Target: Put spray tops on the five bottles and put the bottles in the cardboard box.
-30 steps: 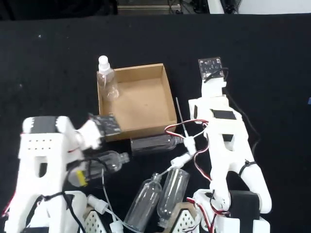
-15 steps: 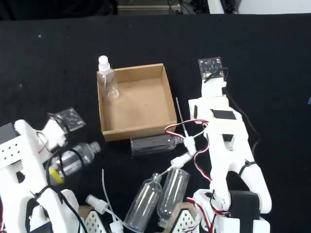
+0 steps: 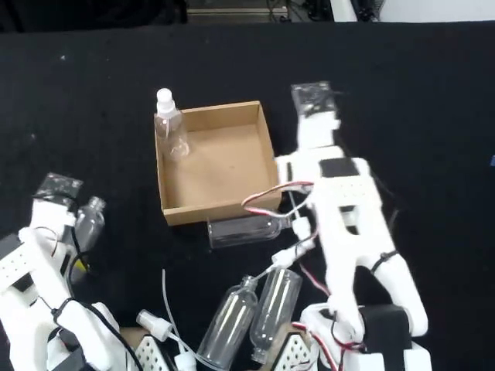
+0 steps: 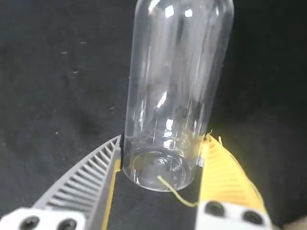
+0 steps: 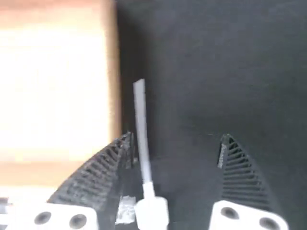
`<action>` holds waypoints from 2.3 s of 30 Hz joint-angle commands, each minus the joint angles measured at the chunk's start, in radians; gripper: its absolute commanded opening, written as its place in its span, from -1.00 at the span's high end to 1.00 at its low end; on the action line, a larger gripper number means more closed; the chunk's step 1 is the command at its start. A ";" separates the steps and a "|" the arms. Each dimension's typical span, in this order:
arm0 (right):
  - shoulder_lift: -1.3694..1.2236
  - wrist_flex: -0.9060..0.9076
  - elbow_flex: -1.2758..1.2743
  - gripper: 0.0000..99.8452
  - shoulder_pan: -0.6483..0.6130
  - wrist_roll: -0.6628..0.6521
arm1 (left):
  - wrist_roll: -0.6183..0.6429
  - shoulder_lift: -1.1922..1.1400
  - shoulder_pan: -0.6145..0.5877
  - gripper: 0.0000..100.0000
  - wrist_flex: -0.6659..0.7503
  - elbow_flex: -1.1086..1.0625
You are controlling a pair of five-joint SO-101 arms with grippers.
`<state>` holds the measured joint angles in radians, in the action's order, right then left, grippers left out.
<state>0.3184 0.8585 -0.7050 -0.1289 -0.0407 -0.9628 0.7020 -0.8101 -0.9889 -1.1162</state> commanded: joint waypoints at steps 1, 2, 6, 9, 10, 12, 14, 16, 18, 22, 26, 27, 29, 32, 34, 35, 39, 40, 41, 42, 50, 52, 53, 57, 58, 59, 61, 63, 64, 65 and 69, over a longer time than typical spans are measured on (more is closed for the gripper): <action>0.025 0.012 0.070 0.47 -0.064 0.006 | 0.161 0.028 -0.007 0.55 0.034 -0.005; 0.024 0.011 0.073 0.47 -0.066 0.006 | 0.187 0.028 -0.005 0.55 0.034 -0.007; 0.019 -0.023 0.074 0.47 -0.072 0.011 | 0.216 0.018 -0.005 0.55 0.040 -0.007; -0.008 -0.068 0.077 0.55 -0.071 0.011 | 0.216 0.018 -0.007 0.55 0.035 -0.027; -0.028 -0.081 0.081 0.56 -0.071 0.008 | 0.216 0.025 -0.007 0.55 0.035 -0.036; -0.073 -0.109 0.082 0.55 -0.072 0.006 | 0.216 0.026 -0.005 0.55 0.034 -0.042; -0.105 -0.127 0.090 0.55 -0.071 0.002 | 0.216 0.018 -0.005 0.55 0.038 -0.042; -0.127 -0.126 0.107 0.56 -0.069 0.002 | 0.216 0.018 -0.005 0.55 0.038 -0.042; -0.137 -0.126 0.110 0.56 -0.072 0.003 | 0.216 0.018 -0.005 0.55 0.038 -0.042; -0.147 -0.126 0.107 0.68 -0.072 0.012 | 0.216 0.018 -0.005 0.55 0.040 -0.042; -0.140 -0.127 0.077 0.90 -0.072 0.115 | 0.216 0.018 -0.005 0.55 0.040 -0.042; -0.139 -0.126 0.076 0.93 -0.072 0.130 | 0.216 0.018 -0.005 0.55 0.040 -0.042; -0.145 -0.126 0.076 0.96 -0.072 0.135 | 0.216 0.018 -0.005 0.55 0.040 -0.042; -0.148 -0.126 0.065 0.96 -0.072 0.135 | 0.216 0.018 -0.005 0.55 0.040 -0.042; -0.145 -0.126 0.053 0.96 -0.072 0.135 | 0.216 0.018 -0.005 0.55 0.040 -0.042; -0.145 -0.126 0.048 0.97 -0.072 0.140 | 0.216 0.018 -0.005 0.55 0.040 -0.042; -0.140 -0.115 0.044 0.97 -0.072 0.146 | 0.216 0.018 -0.005 0.55 0.040 -0.042; -0.139 -0.107 0.042 0.97 -0.072 0.163 | 0.216 0.018 -0.005 0.55 0.040 -0.042; -0.139 -0.095 0.045 0.97 -0.072 0.186 | 0.216 0.018 -0.005 0.55 0.040 -0.042; -0.139 -0.084 0.048 0.97 -0.072 0.199 | 0.216 0.018 -0.005 0.55 0.040 -0.042; -0.140 -0.066 0.041 0.97 -0.074 0.212 | 0.216 0.018 -0.005 0.55 0.040 -0.042; -0.139 -0.038 0.042 0.98 -0.074 0.212 | 0.216 0.018 -0.005 0.55 0.038 -0.042; -0.139 -0.029 0.044 0.98 -0.075 0.209 | 0.216 0.018 -0.005 0.55 0.038 -0.042; -0.139 -0.021 0.041 0.98 -0.112 0.206 | 0.216 0.018 -0.005 0.55 0.040 -0.042; -0.142 -0.021 0.039 0.98 -0.124 0.206 | 0.216 0.018 -0.005 0.55 0.040 -0.042; -0.140 -0.021 0.033 0.98 -0.132 0.206 | 0.216 0.018 -0.005 0.55 0.040 -0.042; -0.139 -0.021 0.021 0.98 -0.146 0.204 | 0.216 0.018 -0.005 0.55 0.040 -0.042; -0.139 -0.021 0.018 0.98 -0.152 0.181 | 0.216 0.018 -0.005 0.55 0.040 -0.042; -0.139 -0.021 0.016 0.98 -0.152 0.175 | 0.216 0.018 -0.005 0.55 0.040 -0.042; -0.139 -0.021 0.016 0.98 -0.152 0.173 | 0.216 0.018 -0.005 0.55 0.040 -0.042; -0.139 -0.023 0.019 0.98 -0.150 0.164 | 0.216 0.018 -0.005 0.55 0.040 -0.042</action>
<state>0.1665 0.8278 -0.6928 -0.2578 0.1343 -0.7511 0.7127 -0.8101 -0.9613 -1.1561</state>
